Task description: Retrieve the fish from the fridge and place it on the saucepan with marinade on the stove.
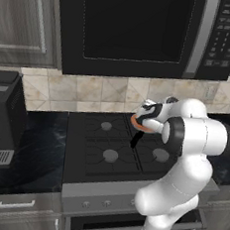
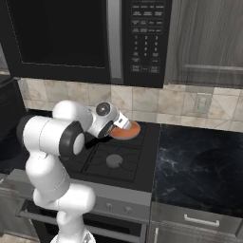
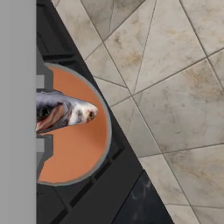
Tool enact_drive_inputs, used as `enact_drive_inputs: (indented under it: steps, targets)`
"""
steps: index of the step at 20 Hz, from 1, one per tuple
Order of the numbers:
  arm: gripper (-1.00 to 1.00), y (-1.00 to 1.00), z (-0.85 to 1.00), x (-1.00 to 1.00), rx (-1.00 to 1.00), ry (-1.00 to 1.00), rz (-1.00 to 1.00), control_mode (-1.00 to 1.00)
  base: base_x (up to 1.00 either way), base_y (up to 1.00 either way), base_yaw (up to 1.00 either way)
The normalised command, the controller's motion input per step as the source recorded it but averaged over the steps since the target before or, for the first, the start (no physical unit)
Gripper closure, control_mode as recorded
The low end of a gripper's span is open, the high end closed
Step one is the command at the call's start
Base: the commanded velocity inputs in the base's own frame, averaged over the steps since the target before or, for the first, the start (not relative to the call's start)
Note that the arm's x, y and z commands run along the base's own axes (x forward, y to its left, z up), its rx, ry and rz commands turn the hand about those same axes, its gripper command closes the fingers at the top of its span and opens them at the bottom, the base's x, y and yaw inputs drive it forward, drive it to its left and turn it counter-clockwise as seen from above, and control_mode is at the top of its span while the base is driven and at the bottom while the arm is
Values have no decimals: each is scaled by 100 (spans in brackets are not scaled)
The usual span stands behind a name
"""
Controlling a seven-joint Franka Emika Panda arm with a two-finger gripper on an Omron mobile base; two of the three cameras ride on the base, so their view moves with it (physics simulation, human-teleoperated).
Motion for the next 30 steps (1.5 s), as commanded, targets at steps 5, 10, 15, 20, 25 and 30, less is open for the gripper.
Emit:
enact_drive_inputs:
  steps: [5, 10, 15, 20, 25, 30]
  targets:
    - [100, -5, -14, 21, 0, 0, 0, -100, 0, 0, 0]
    - [100, -5, -9, 21, 0, 0, 0, -100, 0, 0, 0]
    - [100, -6, -13, 8, 0, 0, 1, -100, 0, 0, 0]
    - [100, -10, -11, 0, 0, 0, 2, -100, 0, 0, 0]
    - [100, -2, -1, 0, 0, 0, 0, -100, 0, 0, 0]
    - [100, 0, 0, 0, 0, 0, 0, -100, 0, 0, 0]
